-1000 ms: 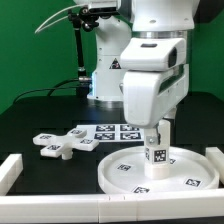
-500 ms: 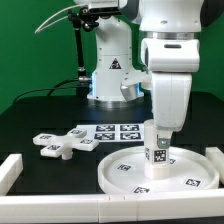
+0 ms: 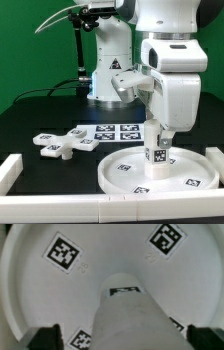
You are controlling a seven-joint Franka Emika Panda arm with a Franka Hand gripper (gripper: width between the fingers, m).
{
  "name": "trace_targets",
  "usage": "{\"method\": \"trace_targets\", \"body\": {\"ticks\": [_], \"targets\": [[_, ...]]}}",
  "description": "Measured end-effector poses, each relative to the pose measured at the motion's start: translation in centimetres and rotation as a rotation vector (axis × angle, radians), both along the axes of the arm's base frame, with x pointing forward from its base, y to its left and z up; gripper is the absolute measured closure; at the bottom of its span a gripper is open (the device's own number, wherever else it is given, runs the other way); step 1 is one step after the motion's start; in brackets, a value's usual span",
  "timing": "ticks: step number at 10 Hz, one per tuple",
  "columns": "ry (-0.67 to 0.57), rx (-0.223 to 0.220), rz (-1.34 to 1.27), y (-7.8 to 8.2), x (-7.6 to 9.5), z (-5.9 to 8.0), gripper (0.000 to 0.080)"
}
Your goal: Assemble round table
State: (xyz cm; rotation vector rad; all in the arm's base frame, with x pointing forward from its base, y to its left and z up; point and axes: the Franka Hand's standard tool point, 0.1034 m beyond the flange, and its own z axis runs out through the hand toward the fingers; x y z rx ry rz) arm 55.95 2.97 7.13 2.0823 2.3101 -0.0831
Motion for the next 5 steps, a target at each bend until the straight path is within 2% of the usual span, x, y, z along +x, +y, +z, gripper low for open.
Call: {"method": "trace_targets", "body": {"ticks": [1,2,5], "targets": [[0.004,-0.001,-0.004,-0.04,-0.12,-0.05,0.0349],[0.004,-0.001,-0.004,-0.05,-0.12,-0.05,0.0393],[0.003,-0.001,-0.03,-0.05,-0.13,-0.05,0.0393]]}}
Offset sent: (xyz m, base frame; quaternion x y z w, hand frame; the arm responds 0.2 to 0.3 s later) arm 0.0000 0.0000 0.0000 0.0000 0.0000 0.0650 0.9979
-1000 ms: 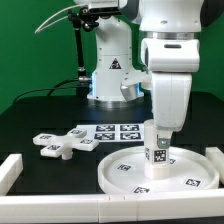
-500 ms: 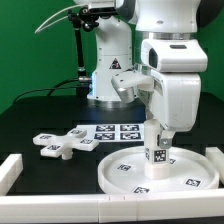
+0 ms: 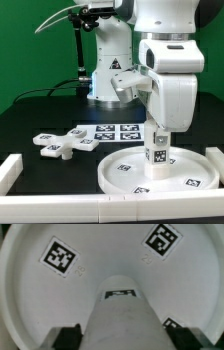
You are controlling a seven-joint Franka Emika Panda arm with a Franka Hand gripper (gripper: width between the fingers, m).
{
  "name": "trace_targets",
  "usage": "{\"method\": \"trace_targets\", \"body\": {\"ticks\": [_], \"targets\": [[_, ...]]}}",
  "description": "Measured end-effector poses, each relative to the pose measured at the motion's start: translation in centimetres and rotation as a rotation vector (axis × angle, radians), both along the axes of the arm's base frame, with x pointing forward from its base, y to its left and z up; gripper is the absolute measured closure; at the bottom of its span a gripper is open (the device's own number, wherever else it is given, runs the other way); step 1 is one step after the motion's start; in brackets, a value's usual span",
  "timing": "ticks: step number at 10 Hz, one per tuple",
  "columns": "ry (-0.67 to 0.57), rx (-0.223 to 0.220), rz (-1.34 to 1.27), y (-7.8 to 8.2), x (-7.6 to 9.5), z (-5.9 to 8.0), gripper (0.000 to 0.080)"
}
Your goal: Assemble round table
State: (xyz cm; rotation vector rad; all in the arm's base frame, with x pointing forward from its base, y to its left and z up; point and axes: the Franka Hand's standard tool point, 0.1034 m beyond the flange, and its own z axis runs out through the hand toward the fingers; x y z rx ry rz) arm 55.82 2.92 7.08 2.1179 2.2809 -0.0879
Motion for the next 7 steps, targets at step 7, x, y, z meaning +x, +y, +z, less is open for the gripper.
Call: {"method": "trace_targets", "body": {"ticks": [7], "targets": [[-0.012,0.0,-0.561,-0.32,-0.26,-0.03,0.039]]}}
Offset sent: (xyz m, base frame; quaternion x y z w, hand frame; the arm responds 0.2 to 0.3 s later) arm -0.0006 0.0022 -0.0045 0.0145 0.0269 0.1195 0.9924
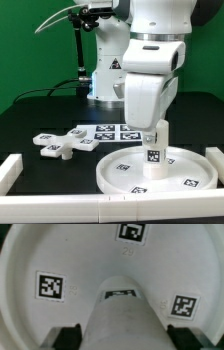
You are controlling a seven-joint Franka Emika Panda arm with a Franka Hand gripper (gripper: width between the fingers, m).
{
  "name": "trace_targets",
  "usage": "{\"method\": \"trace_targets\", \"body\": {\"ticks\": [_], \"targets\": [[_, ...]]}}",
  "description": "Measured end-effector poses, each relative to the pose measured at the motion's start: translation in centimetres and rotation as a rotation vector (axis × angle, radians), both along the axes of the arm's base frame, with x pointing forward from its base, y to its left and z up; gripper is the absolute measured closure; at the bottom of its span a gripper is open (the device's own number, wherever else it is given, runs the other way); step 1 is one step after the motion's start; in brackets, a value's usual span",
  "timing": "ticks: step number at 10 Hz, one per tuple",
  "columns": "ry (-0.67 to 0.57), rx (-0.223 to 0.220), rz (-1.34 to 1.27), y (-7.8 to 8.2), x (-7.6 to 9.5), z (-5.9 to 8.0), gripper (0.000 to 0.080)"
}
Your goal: Assemble round table
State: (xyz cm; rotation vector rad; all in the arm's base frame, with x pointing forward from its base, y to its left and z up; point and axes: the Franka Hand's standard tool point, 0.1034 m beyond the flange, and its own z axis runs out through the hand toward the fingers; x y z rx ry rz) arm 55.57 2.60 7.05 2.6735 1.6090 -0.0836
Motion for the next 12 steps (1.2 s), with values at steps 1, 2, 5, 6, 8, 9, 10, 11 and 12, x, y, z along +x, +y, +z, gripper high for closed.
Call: {"method": "trace_targets", "body": {"ticks": [1,2,5,6,8,9,10,11,12], "targets": [[-0.003,0.003,-0.103,0.03,-0.01,-0.01,0.039],[-0.005,0.009,-0.195,0.0,-0.02,-0.01,0.039],[-0.007,0.021,-0.431,0.05,-0.04,-0.01,0.039],[-0.007,0.03,-0.546,0.12,-0.03,-0.01,0.039],[-0.008,0.032,-0.662,0.22,-0.02,0.0,0.039],[-0.009,0.029,-0.738,0.27,-0.02,0.01,0.039],[-0.01,0.026,-0.786,0.29,-0.02,0.01,0.039],[-0.01,0.025,-0.835,0.31,-0.02,0.01,0.039],[-0.01,0.025,-0.929,0.32,-0.03,0.0,0.039]]}}
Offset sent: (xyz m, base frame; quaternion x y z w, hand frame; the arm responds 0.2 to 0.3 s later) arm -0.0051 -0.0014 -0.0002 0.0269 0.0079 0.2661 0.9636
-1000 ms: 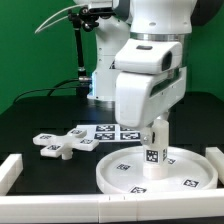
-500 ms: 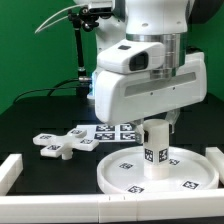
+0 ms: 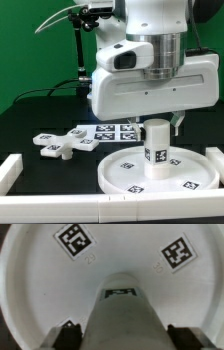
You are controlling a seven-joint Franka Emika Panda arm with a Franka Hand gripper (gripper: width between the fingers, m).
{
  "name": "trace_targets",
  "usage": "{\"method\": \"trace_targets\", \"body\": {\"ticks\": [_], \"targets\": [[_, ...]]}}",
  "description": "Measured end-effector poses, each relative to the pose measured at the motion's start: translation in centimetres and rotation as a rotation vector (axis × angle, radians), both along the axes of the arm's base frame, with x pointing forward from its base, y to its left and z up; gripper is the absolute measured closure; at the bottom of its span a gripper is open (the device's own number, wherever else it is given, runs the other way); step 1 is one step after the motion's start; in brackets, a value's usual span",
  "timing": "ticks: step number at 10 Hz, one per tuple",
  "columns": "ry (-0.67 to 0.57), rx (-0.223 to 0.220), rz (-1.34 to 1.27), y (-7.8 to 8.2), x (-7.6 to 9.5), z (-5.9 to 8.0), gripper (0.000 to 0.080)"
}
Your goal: Assemble round table
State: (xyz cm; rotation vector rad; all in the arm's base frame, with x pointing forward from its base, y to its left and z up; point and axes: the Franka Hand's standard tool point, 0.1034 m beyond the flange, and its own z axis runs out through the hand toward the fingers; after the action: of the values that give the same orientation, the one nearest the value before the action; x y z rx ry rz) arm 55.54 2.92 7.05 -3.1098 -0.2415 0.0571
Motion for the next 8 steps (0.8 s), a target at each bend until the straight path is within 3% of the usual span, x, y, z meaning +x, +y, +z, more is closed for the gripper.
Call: {"method": "trace_targets", "body": {"ticks": [6,8], "targets": [[0.027,0.019,-0.577,0.14,-0.28,-0.08,0.039],[0.032,0.022,-0.664,0.2,-0.29,-0.09,0.039]]}}
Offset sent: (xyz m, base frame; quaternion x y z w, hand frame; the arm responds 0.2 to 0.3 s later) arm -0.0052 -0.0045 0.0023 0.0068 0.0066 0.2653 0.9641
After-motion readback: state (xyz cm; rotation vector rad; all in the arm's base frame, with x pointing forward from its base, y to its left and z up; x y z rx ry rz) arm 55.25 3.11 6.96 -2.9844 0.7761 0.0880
